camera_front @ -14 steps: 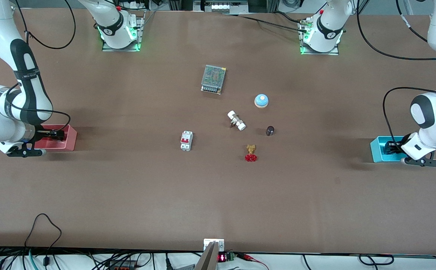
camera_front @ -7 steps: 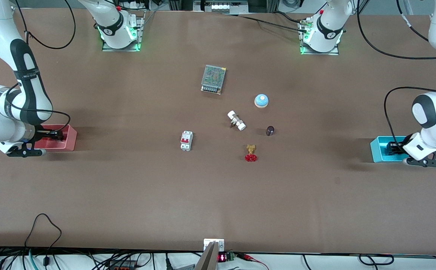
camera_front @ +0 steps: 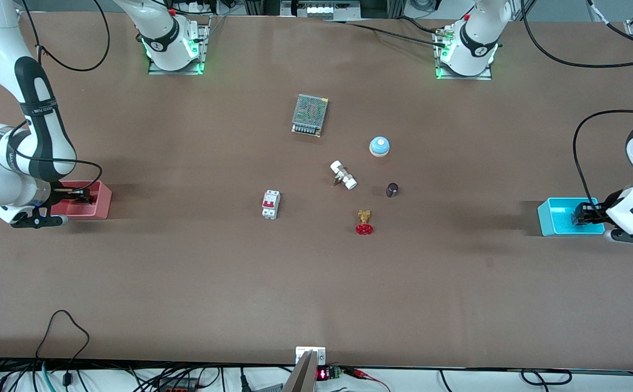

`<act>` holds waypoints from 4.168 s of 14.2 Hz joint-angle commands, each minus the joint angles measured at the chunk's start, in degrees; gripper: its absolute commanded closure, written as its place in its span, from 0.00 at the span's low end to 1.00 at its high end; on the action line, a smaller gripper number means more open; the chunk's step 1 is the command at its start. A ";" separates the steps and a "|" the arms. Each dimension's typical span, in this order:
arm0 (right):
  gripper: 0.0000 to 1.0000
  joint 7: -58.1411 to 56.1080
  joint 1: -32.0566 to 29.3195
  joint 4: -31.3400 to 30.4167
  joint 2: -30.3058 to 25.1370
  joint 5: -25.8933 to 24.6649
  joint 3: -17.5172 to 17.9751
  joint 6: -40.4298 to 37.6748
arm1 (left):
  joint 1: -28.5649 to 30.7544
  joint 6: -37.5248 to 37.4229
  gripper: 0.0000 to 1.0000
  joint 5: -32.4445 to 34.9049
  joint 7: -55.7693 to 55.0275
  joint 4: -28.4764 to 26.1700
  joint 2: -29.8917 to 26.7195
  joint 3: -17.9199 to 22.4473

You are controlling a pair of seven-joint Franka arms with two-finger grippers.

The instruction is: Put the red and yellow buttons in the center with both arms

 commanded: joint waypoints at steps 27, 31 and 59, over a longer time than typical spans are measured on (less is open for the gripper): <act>0.76 49.79 25.47 17.65 3.55 14.84 2.58 -13.46 | -25.20 13.13 0.16 0.72 -42.57 -12.09 4.80 -3.54; 0.76 55.68 29.43 17.65 7.15 14.93 2.58 -7.30 | -25.20 12.78 0.11 0.72 -42.49 -12.09 4.18 -3.54; 0.00 32.78 20.04 27.66 -10.60 13.79 -0.83 -29.07 | -17.47 -40.30 0.00 -0.77 -15.68 15.77 -13.57 -3.45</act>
